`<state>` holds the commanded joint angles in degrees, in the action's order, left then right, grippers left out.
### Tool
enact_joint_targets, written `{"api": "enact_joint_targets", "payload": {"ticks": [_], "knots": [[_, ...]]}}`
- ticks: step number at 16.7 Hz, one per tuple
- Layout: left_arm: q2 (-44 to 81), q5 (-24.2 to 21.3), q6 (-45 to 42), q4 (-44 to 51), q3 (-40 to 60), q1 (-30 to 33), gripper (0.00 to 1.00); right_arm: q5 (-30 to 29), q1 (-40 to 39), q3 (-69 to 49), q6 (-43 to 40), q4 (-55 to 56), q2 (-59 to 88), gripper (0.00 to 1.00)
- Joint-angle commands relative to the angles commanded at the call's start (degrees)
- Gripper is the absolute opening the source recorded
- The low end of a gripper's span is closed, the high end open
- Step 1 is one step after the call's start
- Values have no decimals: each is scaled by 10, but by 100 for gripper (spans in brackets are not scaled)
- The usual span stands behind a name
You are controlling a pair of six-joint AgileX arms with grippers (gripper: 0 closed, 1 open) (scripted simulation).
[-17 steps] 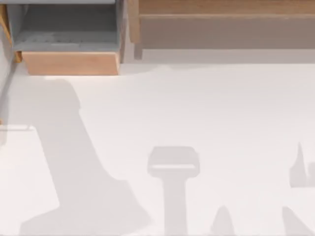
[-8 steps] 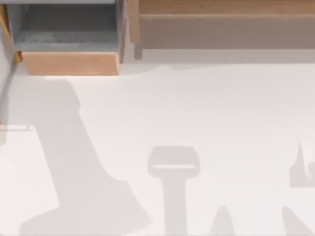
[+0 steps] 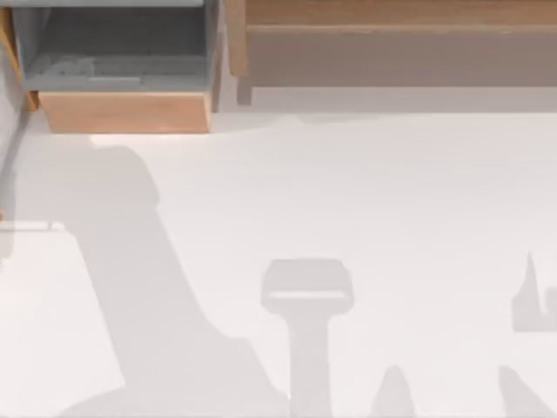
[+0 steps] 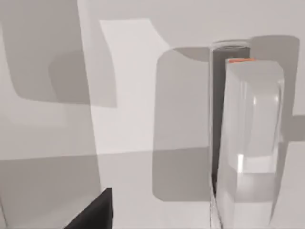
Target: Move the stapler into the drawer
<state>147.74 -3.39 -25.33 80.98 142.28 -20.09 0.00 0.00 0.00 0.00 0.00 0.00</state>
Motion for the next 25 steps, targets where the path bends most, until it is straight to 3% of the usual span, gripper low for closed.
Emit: {"api": "enact_joint_targets", "payload": {"ticks": [4,8,18,25], "knots": [[-103,-41,-96,-101,-89,-23,100,0,0,0,0,0,0,100],[-203,-80,-232,-282,-212,-78,100,0,0,0,0,0,0,100],[-350,-167,-600,-904,-634,-245,100,0,0,0,0,0,0,100],[-356,-262,-714,-1331,-943,-285,100,0,0,0,0,0,0,100]]}}
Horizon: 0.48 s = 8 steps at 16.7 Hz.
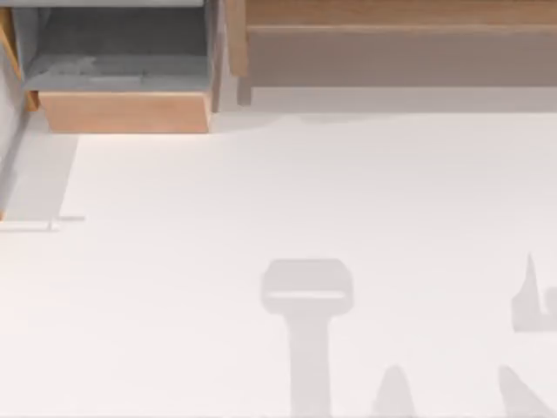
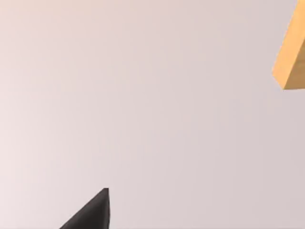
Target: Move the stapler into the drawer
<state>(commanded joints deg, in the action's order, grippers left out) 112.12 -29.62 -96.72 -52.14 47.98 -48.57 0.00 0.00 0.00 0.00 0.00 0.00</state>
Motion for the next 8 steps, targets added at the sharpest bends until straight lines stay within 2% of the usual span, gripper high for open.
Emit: {"api": "enact_joint_targets", "payload": {"ticks": [4,8], "knots": [[9,-66,8,-194,-131,21,100,0,0,0,0,0,0,100],[17,-121,40,-323,-208,58,100,0,0,0,0,0,0,100]]}}
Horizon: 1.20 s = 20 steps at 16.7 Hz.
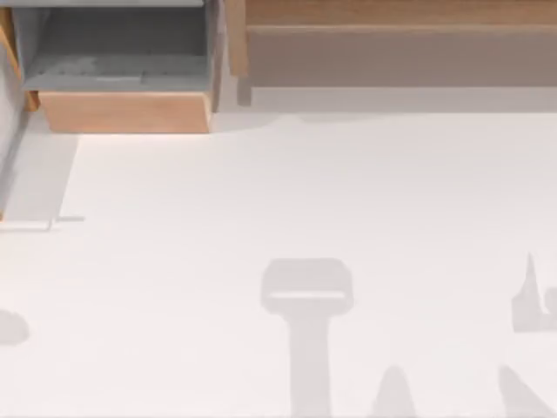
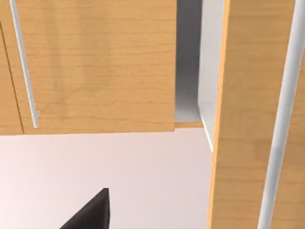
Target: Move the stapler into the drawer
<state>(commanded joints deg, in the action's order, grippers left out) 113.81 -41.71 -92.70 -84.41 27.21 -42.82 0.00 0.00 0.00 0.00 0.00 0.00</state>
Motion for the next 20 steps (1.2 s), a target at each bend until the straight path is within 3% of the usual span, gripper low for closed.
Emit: {"api": "enact_joint_targets", "payload": {"ticks": [8,18,20], "knots": [[2,-18,15,-38,-20,14,100,0,0,0,0,0,0,100],[21,15,16,-12,23,51,100,0,0,0,0,0,0,100],[21,15,16,-12,23,51,85,0,0,0,0,0,0,100]]}}
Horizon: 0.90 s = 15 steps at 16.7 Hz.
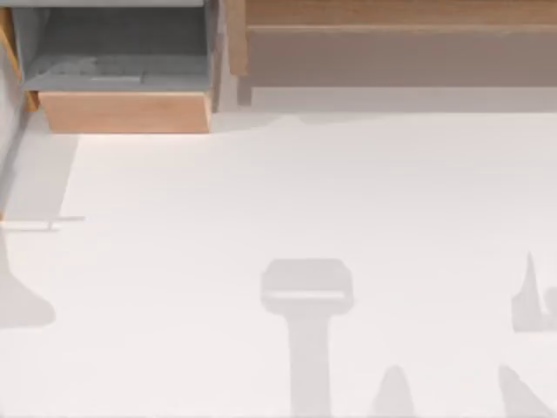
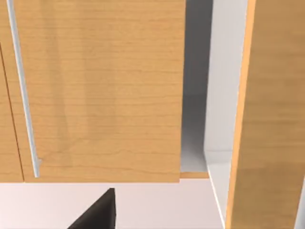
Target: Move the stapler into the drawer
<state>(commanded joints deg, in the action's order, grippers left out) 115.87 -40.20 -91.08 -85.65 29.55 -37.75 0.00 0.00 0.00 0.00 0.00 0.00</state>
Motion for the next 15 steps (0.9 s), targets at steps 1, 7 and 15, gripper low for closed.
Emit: {"api": "enact_joint_targets", "payload": {"ticks": [1,7,15], "knots": [[0,0,0,0,0,0,77,0,0,0,0,0,0,100],[0,0,0,0,0,0,32,0,0,0,0,0,0,100],[0,0,0,0,0,0,0,0,0,0,0,0,0,100]]}}
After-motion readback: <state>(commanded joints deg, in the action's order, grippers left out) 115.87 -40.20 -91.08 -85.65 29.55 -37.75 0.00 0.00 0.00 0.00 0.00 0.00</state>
